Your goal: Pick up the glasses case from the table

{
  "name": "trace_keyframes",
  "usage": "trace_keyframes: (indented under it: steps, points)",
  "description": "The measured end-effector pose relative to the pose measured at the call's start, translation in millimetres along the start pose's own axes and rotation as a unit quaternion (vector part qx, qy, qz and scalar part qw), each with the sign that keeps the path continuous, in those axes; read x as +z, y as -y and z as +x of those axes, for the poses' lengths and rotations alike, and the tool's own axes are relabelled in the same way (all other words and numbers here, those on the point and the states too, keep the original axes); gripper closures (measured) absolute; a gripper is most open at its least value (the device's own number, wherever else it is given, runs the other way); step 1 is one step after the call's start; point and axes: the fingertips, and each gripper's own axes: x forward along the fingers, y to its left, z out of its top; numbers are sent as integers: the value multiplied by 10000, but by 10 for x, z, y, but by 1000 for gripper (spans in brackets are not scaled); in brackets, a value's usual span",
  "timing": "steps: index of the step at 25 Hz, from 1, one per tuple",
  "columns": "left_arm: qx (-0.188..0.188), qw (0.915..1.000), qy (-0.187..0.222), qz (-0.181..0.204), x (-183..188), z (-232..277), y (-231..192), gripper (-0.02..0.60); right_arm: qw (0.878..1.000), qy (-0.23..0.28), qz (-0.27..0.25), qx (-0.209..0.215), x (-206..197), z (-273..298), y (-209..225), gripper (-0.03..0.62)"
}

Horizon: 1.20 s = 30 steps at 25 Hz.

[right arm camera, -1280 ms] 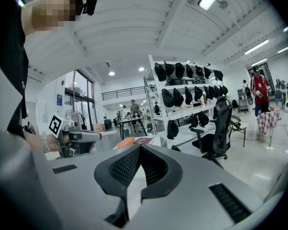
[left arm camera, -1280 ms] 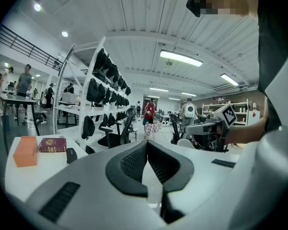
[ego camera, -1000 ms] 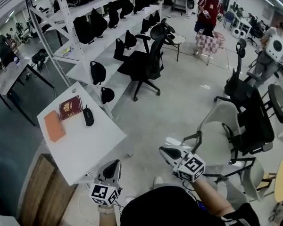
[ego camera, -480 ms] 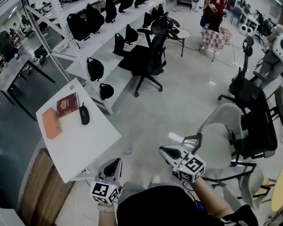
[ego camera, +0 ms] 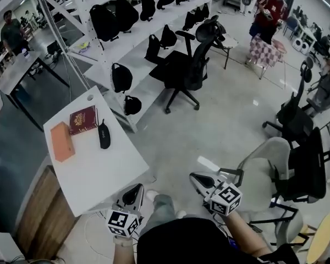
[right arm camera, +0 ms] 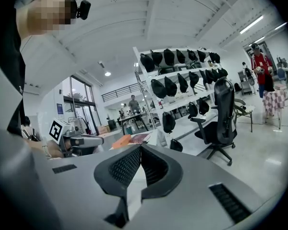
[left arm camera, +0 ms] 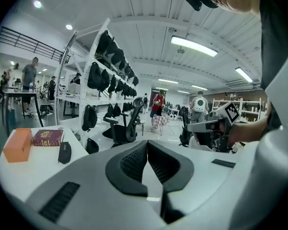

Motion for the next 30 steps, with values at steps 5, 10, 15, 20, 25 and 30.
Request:
trace_keyframes:
  steps: [5, 10, 15, 20, 25, 30]
  points:
    - [183, 9997, 90, -123, 165, 229, -657, 563, 9993, -188, -134, 293, 263, 782, 93, 565]
    - [489, 9985, 118, -194, 277, 271, -1362, 563, 9964, -341, -378, 677, 545, 1615, 25, 565]
    - [935, 9944, 244, -429, 290, 127, -1988, 563, 9917, -497, -581, 1030, 683, 2366, -106, 565]
    - [1394, 9881, 168, -623, 211, -15, -2425, 563, 9847, -709, -792, 1382, 742, 2916, -264, 565]
    - [1687, 9813, 2, -928, 45, -31, -2688, 561, 9785, -978, -945, 1551, 737, 3249, -321, 565]
    - [1857, 9757, -215, -1144, -121, 117, -2880, 561, 9749, -1149, -924, 1669, 771, 3477, -245, 565]
